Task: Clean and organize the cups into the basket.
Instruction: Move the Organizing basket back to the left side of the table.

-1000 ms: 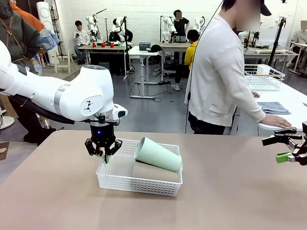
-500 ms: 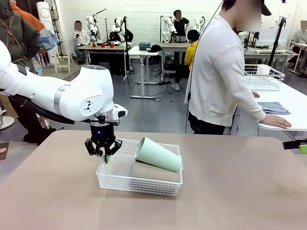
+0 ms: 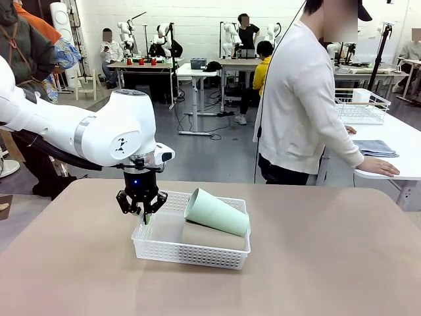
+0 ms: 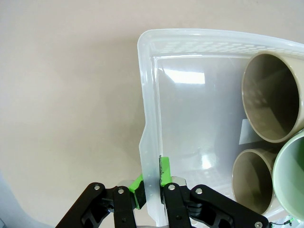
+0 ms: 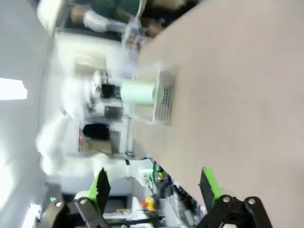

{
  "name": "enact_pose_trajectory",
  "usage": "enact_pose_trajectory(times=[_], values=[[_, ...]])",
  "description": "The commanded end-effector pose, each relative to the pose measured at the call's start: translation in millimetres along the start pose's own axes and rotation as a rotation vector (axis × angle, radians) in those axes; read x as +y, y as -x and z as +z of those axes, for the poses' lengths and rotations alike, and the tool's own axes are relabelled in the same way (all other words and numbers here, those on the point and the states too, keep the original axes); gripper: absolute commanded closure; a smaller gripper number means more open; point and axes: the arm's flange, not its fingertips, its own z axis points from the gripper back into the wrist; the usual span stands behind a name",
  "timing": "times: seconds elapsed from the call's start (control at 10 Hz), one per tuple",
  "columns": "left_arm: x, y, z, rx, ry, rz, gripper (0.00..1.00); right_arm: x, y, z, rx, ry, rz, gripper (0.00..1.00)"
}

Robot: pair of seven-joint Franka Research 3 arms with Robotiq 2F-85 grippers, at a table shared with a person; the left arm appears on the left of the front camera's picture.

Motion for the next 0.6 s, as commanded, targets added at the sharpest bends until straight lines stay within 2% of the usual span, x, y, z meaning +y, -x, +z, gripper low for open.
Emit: enact_pose_trajectory(times=[0.0,0.1,0.3,0.4,0.5], values=[[-1,-1,1,-0.008,0.002,0.001,1.0,8,-10,26,-0.023,-0.094,-0.217,0.0],[-1,-1,1,-0.008,0.002,0.001,1.0,5,-10,42,-0.032,-0.146,-0.24,0.0],[-1,-1,1,-0.008,0.002,0.001,1.0,-5,-9,65,-0.07,-0.134,-0.303,0.0],[-1,-1,1,-0.008,0.002,0.001,1.0,-6,-8,67,-0.082,-0.114,-0.308,0.0],[-1,-1,1,-0.008,0.002,0.001,1.0,-3,-1,56,-0.036,-0.116,-0.27,0.0]])
